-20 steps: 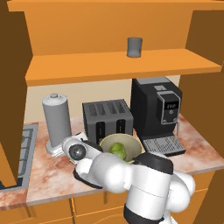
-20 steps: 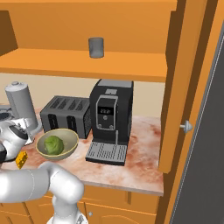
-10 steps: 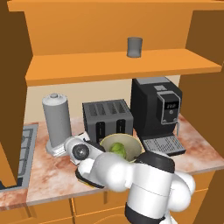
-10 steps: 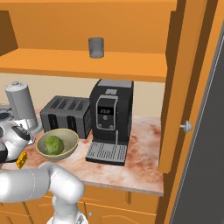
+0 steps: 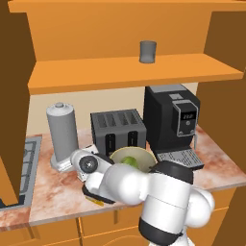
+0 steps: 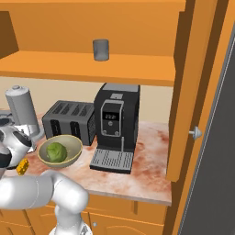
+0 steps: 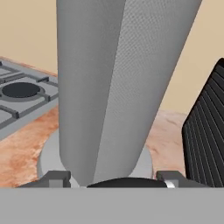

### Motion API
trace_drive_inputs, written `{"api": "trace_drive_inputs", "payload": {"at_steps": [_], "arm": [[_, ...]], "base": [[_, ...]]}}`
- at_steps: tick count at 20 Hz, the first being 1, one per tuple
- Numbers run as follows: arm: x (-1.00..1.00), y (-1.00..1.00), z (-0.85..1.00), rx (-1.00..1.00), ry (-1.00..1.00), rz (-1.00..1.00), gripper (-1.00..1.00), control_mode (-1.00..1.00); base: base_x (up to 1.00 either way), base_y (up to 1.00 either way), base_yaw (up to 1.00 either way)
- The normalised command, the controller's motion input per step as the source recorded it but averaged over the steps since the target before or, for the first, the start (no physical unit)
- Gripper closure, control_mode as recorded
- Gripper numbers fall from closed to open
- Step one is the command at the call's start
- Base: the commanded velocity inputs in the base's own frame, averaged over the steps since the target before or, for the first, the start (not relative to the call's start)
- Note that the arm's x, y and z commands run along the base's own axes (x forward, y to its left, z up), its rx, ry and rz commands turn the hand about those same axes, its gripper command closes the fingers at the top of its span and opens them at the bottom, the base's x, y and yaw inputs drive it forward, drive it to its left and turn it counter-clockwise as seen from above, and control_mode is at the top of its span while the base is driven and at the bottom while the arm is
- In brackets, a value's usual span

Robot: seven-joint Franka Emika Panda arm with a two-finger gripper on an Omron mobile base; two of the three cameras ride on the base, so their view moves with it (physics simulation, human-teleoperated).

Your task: Pick the cheese from the fridge and the cheese grater from the cabinet and place them next to the salad bowl.

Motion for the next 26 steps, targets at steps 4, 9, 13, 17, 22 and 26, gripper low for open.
{"api": "trace_drive_inputs", "payload": {"at_steps": [4,9,13,17,22,26], "arm": [[-0.23,0.00,-0.32,0.00,0.12,0.00,-1.00,-1.00],[-0.44,-0.01,-0.64,0.00,0.13,0.00,-1.00,-1.00],[-0.51,-0.07,-0.72,0.00,0.06,0.00,-1.00,-1.00],[-0.79,-0.23,-1.00,0.00,0.05,0.00,-1.00,-1.00],[-0.92,-0.30,-1.00,0.00,0.07,0.00,-1.00,-1.00],[-0.29,-0.02,-0.64,0.00,0.16,0.00,-1.00,-1.00]], "base": [[0.00,0.00,0.00],[0.00,0.00,0.00],[0.00,0.00,0.00],[0.00,0.00,0.00],[0.00,0.00,0.00],[0.00,0.00,0.00]]}}
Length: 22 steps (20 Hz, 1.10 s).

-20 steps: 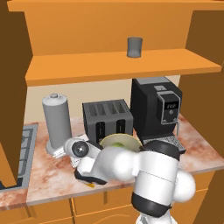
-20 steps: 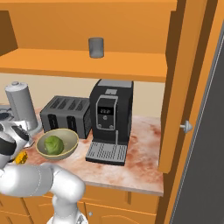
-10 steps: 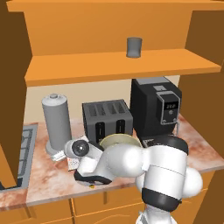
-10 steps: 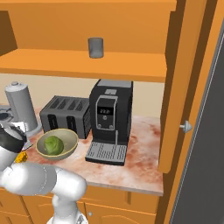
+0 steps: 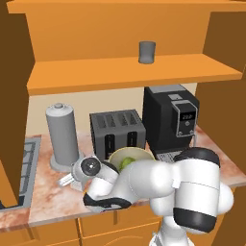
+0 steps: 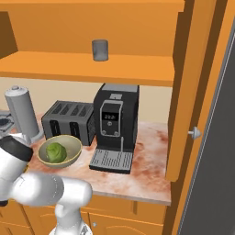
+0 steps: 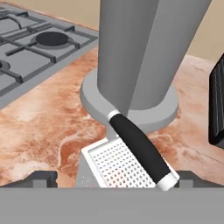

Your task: Pick the cheese from the fridge and the cheese grater from the cabinet and place them next to the salad bowl.

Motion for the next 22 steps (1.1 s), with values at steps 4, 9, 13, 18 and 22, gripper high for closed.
{"api": "trace_drive_inputs", "payload": {"at_steps": [4,9,13,18,22], "arm": [[-0.05,0.00,-0.37,0.00,0.11,0.00,-1.00,-1.00],[-0.43,0.00,-0.92,-0.01,0.17,0.01,-1.00,-1.00],[-0.74,0.00,-1.00,-0.07,0.16,0.02,-1.00,-1.00],[-0.80,0.00,-0.96,-0.09,0.10,0.05,-1.00,-1.00],[-0.01,0.00,-0.02,0.00,0.01,0.01,-1.00,-1.00]], "base": [[0.00,0.00,0.00],[0.00,0.00,0.00],[0.00,0.00,0.00],[0.00,0.00,0.00],[0.00,0.00,0.00]]}}
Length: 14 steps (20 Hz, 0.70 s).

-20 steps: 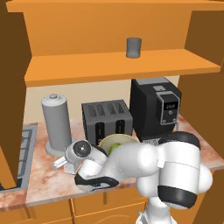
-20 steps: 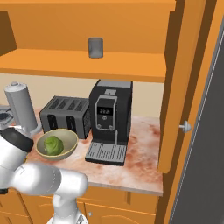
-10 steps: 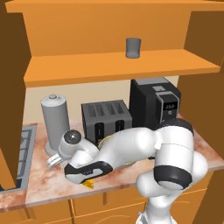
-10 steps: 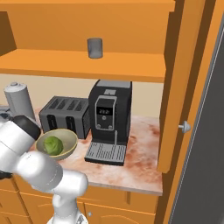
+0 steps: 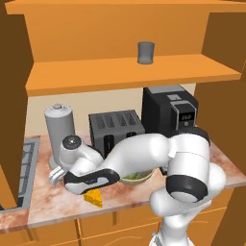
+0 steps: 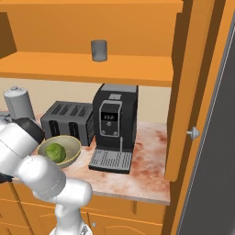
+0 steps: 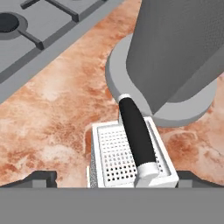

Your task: Pick the cheese from the fridge and the cheese grater from the cabinet and place them next to the salad bowl.

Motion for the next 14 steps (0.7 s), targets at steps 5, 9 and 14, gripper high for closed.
{"api": "trace_drive_inputs", "payload": {"at_steps": [5,9,14], "arm": [[-0.35,-0.04,-0.08,0.00,-0.06,0.00,-1.00,-1.00],[-0.70,-0.27,-0.26,0.00,-0.22,0.00,-1.00,-1.00],[-0.72,-0.70,-0.41,0.09,-0.18,0.00,-1.00,-1.00]], "base": [[0.00,0.00,0.00],[0.00,0.00,0.00],[0.00,0.00,0.00]]}}
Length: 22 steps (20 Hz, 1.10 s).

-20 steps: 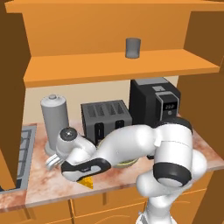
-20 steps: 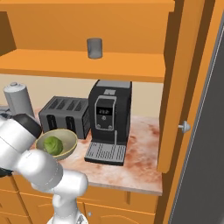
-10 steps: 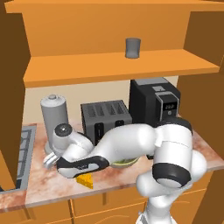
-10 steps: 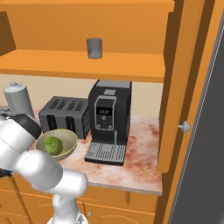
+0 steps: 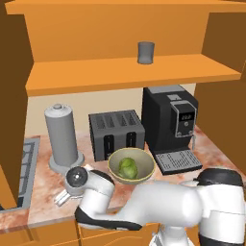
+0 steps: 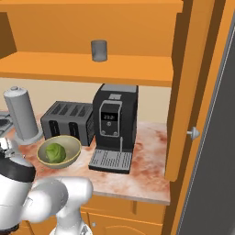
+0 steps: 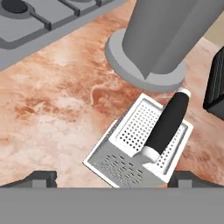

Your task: Pick the cheese from the fridge and the cheese grater from the cabinet and place them next to the salad bowl.

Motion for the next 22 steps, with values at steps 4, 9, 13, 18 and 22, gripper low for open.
{"api": "trace_drive_inputs", "payload": {"at_steps": [4,9,13,18,22], "arm": [[-0.63,-0.76,-0.38,0.12,-0.14,0.00,-1.00,-1.00],[-0.47,-0.59,-0.32,0.05,-0.06,0.00,-1.00,-1.00],[-0.39,-0.29,-0.08,0.02,-0.05,0.00,-1.00,-1.00],[-0.06,0.05,0.88,0.04,-0.16,-0.16,-1.00,-1.00],[0.04,0.21,1.00,0.00,-0.07,-0.20,-1.00,-1.00]], "base": [[0.00,0.00,0.00],[0.00,0.00,0.00],[0.00,0.00,0.00],[0.00,0.00,0.00],[0.00,0.00,0.00]]}}
